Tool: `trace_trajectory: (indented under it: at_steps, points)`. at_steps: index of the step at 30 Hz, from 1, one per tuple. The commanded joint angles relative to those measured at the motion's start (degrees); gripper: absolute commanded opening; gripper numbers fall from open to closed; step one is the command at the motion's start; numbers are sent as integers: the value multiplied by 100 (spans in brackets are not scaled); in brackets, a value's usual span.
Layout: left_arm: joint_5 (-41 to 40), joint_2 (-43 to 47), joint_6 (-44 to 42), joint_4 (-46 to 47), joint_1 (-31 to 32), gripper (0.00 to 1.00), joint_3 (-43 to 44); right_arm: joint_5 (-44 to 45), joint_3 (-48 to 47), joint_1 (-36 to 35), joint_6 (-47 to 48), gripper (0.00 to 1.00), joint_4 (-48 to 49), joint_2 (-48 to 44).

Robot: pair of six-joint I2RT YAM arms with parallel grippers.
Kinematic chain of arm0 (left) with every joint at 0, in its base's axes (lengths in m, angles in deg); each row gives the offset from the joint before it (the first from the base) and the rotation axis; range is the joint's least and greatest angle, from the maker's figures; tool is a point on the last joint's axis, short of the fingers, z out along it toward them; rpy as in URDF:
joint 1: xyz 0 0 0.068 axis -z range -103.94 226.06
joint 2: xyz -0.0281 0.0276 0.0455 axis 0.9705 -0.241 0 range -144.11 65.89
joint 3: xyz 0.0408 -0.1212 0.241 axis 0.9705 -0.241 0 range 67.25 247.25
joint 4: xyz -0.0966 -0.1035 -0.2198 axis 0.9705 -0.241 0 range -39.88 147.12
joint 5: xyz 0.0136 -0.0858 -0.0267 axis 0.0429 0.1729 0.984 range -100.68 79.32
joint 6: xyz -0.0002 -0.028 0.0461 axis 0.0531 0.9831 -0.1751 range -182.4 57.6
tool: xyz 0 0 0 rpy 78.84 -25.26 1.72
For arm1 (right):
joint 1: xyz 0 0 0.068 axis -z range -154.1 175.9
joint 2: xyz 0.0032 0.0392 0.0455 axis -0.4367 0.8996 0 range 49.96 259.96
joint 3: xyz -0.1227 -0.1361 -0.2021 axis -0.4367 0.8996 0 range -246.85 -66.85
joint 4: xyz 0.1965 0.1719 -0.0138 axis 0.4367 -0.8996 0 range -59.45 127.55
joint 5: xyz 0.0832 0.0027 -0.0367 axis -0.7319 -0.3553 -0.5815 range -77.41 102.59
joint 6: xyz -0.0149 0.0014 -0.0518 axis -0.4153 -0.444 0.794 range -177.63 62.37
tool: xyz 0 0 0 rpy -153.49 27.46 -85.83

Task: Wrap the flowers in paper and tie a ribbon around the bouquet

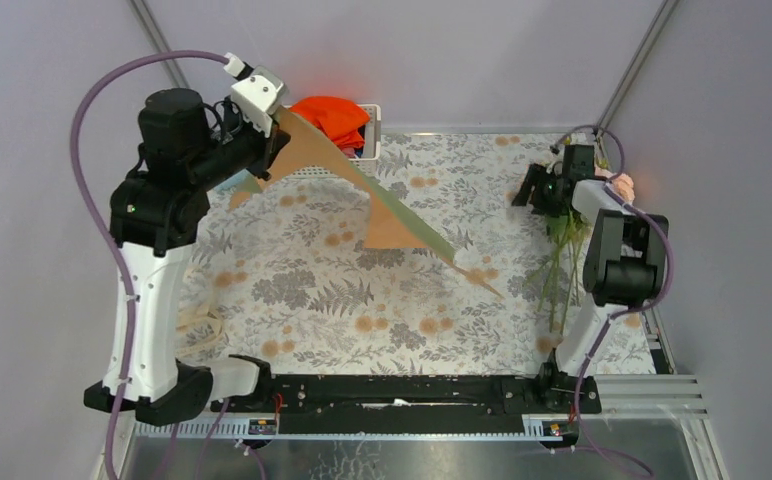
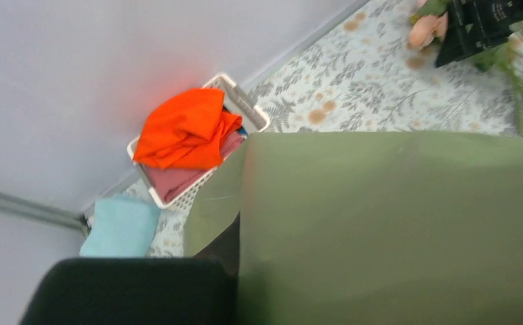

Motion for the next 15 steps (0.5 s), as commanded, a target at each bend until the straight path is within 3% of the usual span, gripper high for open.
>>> trace_trajectory:
  at_steps: [1,2,3,7,13,15]
  points:
    - [-173,108,-136,-358,323,0,571,-1351,446,-180,80,85,869,-2617]
    - [-285,118,-193,-359,337,0,566,-1554,494,-237,73,96,1046,-3156]
    - [-389,120,-237,-359,348,0,549,-1751,458,-341,124,99,1182,-3605]
    - [-516,73,-320,-360,399,0,437,-2330,-259,-1349,611,100,873,-4714]
    - [-834,-72,-299,-363,622,0,407,-2271,-1486,-3591,957,100,9,-4637]
    - [-1101,-153,-220,-372,773,0,469,-1882,-1573,-4275,1038,100,-3,-4506]
